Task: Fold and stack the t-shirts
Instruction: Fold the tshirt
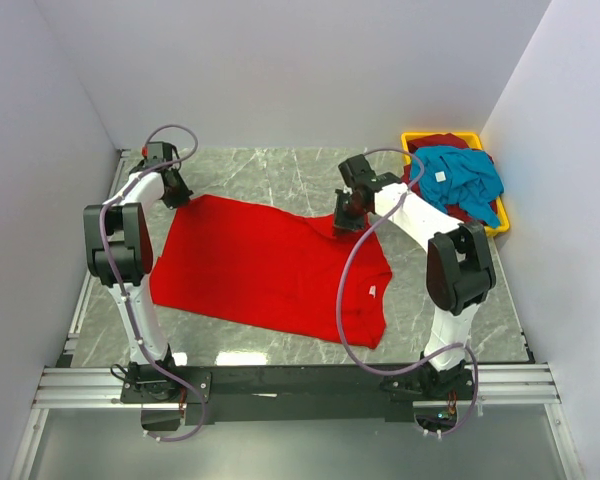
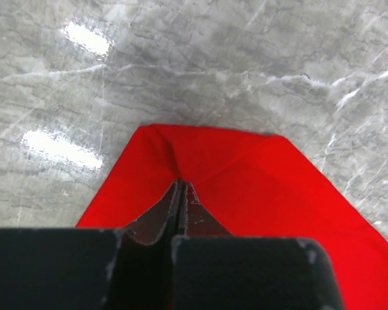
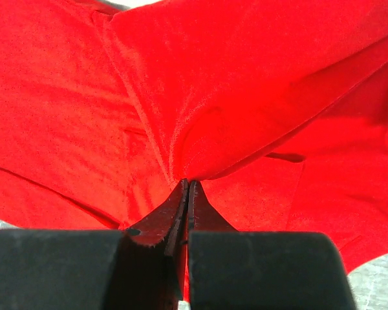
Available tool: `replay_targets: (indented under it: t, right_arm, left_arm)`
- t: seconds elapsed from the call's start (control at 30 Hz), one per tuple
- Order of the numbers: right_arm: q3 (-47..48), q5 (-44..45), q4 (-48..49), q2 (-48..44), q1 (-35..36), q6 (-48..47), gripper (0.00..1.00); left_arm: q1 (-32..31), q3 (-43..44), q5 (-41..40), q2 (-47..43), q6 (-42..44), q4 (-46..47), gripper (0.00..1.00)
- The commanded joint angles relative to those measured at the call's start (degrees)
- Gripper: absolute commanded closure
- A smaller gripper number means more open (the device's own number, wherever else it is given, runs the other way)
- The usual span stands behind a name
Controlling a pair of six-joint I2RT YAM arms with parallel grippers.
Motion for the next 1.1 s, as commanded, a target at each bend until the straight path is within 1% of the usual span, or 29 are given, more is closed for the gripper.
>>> replay_targets:
  t: [0.0, 0.2, 0.23, 0.27, 0.3, 0.4, 0.57, 0.7, 0.8, 0.9, 1.07]
  right_arm:
    - [-0.92, 1.14, 1.38, -2.94, 0.97, 0.89, 1.0]
    - [-3.29, 1.23, 2.43, -4.25, 1.24, 1.42, 1.0]
    - [-3.64, 1.23, 2.52, -4.43, 1.24, 1.51, 1.0]
    - [-3.82, 1.23, 2.61, -4.52, 1.24, 1.6, 1.0]
    - [-4.0, 1.23, 2.61, -4.69, 1.15, 1.68, 1.0]
    - [-4.18, 1.23, 2.78, -4.7, 1.33, 1.86, 1.0]
    - [-4.09, 1.14, 2.61, -4.61, 1.33, 2.04, 1.0]
    - [-4.18, 1.05, 2.61, -4.52, 1.33, 2.12, 1.0]
    - [-3.91, 0.88, 2.61, -4.26, 1.41, 2.12, 1.0]
    - [-3.3, 0.7, 2.35, -3.91, 1.33, 2.04, 1.0]
    - [-2.42, 0.79, 2.08, -3.38, 1.33, 2.04, 1.0]
  left_arm:
    - [0.21, -0.23, -1.75, -3.34, 1.04, 1.89, 1.0]
    - [0.21, -0.24, -3.16, -2.63, 0.52, 1.28, 1.0]
    - [0.21, -0.23, -3.08, -2.63, 0.43, 1.19, 0.98]
    - [0.21, -0.15, -2.9, -2.63, 0.17, 1.36, 0.93]
    - [0.21, -0.06, -2.9, -2.63, 0.08, 1.54, 0.83]
    - [0.21, 0.64, -2.46, -2.11, -0.19, 1.63, 0.66]
    - [0.29, 2.14, -0.88, -0.17, -0.89, 1.89, 0.59]
    - [0.82, 3.71, -0.62, 0.27, -1.33, 3.56, 0.45]
    - [1.09, 7.66, -0.79, 2.98, -1.33, 2.86, 0.42]
    - [1.09, 11.35, -0.97, 6.32, -0.89, 2.24, 0.42]
    - [1.08, 14.18, -1.76, 10.19, -0.01, 1.37, 0.44]
